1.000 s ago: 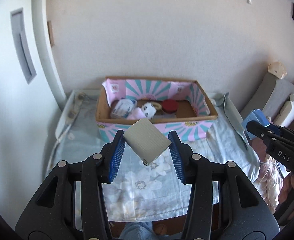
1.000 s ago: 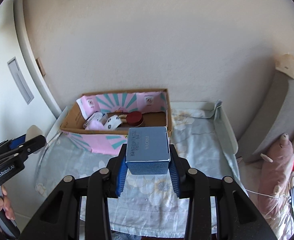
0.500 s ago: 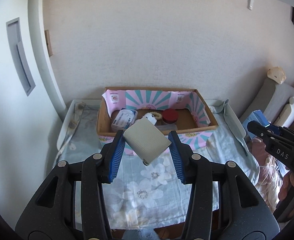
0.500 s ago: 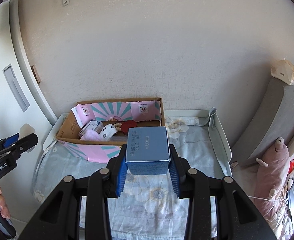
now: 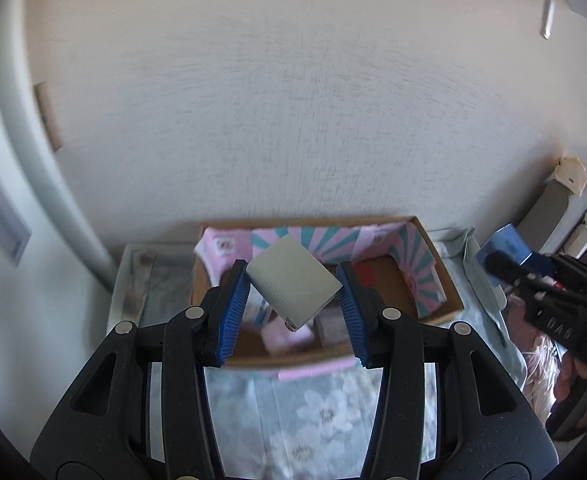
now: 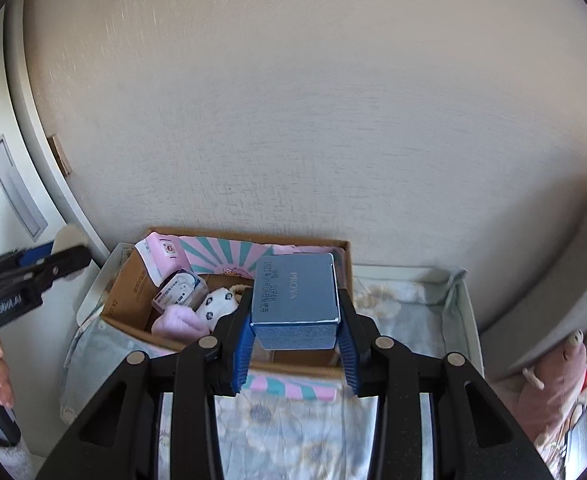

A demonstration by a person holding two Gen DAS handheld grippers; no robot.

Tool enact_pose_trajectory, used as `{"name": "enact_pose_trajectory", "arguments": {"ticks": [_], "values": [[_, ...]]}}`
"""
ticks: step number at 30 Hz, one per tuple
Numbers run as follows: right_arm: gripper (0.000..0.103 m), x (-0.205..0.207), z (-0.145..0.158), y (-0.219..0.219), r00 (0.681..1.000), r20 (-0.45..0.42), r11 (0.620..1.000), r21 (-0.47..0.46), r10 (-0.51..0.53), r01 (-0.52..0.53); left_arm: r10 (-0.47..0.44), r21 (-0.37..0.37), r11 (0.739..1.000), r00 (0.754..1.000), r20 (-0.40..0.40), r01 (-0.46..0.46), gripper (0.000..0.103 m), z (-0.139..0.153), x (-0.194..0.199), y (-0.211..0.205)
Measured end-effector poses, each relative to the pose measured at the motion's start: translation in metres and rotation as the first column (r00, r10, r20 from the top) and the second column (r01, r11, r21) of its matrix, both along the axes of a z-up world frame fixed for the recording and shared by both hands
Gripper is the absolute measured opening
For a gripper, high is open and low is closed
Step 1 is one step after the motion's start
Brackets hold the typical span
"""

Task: Organize objects
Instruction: 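Lift and carry the white cube and blue tin over the striped box, then open the left tool dropping the cube while the right tool releases the tin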

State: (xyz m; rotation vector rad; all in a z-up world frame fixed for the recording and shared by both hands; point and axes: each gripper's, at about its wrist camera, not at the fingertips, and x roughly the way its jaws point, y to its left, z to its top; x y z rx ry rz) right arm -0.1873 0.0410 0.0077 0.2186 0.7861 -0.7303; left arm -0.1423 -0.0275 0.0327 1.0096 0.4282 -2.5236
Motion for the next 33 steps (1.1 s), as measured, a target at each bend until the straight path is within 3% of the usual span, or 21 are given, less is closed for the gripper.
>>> {"name": "enact_pose_trajectory", "arguments": {"ticks": [8, 17, 24, 33], "values": [[0.034, 0.047, -0.045, -0.027, 0.992, -0.120, 0.997, 0.072, 0.028, -0.019, -0.129, 0.079, 0.989, 0.989, 0.076, 0.123, 0.041, -0.037, -0.065, -0.033], [0.034, 0.067, -0.103, -0.051, 0.966, -0.257, 0.992, 0.129, 0.037, -0.003, -0.259, 0.140, 0.962, 0.946, 0.197, 0.234, 0.041, -0.101, -0.122, -0.036], [0.034, 0.068, -0.130, -0.052, 0.943, -0.330, 0.990, 0.138, 0.048, -0.002, -0.309, 0.174, 0.947, 0.916, 0.256, 0.271, 0.041, -0.136, -0.144, -0.033], [0.034, 0.074, -0.141, -0.053, 0.930, -0.362, 0.988, 0.151, 0.066, -0.011, -0.333, 0.182, 0.940, 0.896, 0.293, 0.289, 0.041, -0.150, -0.153, -0.035]]}}
